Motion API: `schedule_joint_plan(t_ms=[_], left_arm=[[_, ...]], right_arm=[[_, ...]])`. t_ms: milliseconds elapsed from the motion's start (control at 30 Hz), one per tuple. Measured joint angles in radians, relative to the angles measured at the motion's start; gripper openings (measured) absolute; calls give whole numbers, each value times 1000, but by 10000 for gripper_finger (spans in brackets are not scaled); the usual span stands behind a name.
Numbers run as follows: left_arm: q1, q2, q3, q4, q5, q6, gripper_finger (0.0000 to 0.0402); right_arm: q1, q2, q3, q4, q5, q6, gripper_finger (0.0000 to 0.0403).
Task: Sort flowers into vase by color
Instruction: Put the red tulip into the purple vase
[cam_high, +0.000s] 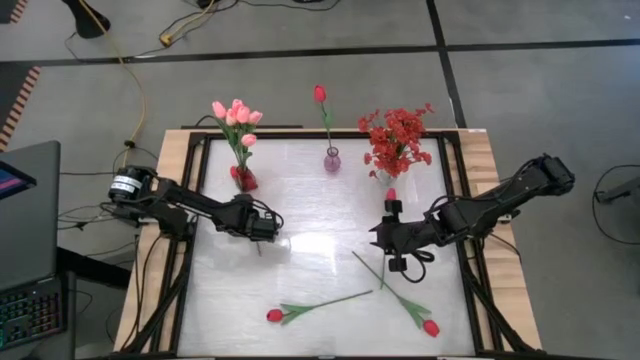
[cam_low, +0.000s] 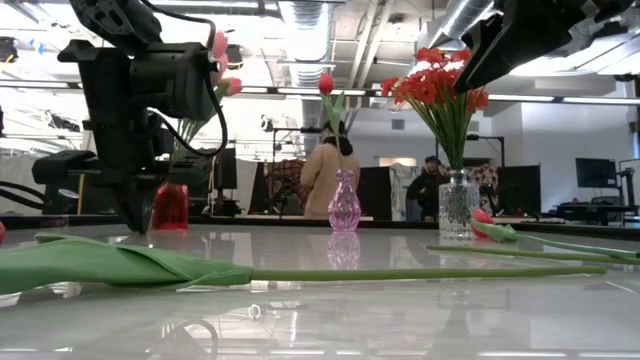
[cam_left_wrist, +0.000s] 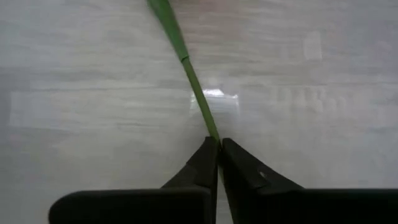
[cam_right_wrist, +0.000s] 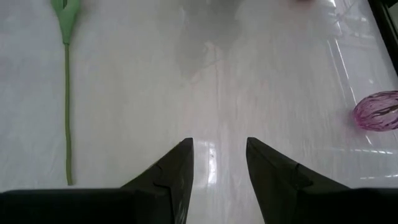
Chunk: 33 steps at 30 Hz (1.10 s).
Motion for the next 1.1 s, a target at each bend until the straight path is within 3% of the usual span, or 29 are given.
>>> schedule_joint_plan(t_ms=[167, 433, 600, 900, 1100], left_arm=[[-75, -3, 0, -11, 38, -29, 4], [-233, -12, 2, -78, 101, -215, 4], [-274, -12, 1, -82, 111, -255, 4], [-282, -9, 42, -85, 197, -184, 4], [-320, -8, 91, -32, 292, 7, 4]], right_arm=[[14, 0, 0, -23, 0, 8, 176], [41, 0, 0, -25, -1, 9, 176], [39, 0, 0, -16, -1, 8, 176], [39, 0, 0, -5, -1, 9, 176], [39, 0, 0, -6, -1, 9, 176]])
